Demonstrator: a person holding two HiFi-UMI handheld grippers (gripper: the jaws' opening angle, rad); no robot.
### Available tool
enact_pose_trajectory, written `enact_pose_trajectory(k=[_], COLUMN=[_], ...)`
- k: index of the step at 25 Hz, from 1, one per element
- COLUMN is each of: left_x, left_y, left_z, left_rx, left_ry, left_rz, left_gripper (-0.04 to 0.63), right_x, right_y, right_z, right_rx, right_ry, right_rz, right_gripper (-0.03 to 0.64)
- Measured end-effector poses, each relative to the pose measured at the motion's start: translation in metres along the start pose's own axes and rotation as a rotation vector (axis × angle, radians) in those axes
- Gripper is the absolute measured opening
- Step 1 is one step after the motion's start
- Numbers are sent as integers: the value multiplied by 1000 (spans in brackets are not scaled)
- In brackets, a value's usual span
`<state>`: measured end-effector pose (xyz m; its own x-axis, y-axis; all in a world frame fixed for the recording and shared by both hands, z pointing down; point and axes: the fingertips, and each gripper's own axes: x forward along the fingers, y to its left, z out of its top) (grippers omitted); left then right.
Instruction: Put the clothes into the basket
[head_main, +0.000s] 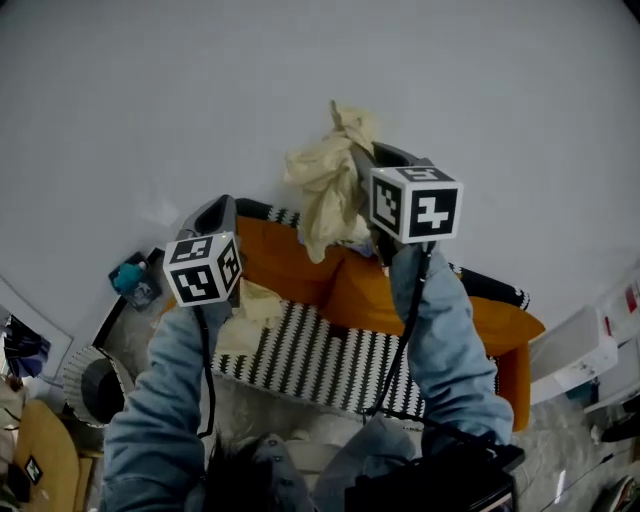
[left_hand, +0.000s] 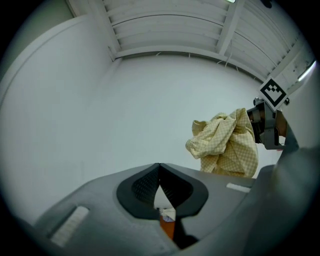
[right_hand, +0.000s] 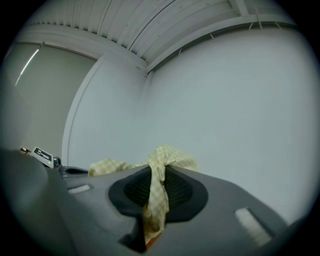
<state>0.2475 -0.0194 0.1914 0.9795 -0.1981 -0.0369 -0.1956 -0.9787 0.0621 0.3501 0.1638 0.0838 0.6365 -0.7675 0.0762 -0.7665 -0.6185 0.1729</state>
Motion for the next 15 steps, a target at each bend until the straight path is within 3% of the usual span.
enact_pose_trajectory(k=[6, 15], left_x=[-43, -97], left_y=[90, 189], left_z=[0, 1], left_rx=[-6, -42], left_ry=[-2, -6], left_rz=[109, 225], left_gripper=[2, 2], right_x=[39, 87], right_y=[85, 184], right_z=[18, 42], right_rx=[-6, -13], right_ry=[-19, -47], right_rz=[95, 192], right_gripper=[55, 55])
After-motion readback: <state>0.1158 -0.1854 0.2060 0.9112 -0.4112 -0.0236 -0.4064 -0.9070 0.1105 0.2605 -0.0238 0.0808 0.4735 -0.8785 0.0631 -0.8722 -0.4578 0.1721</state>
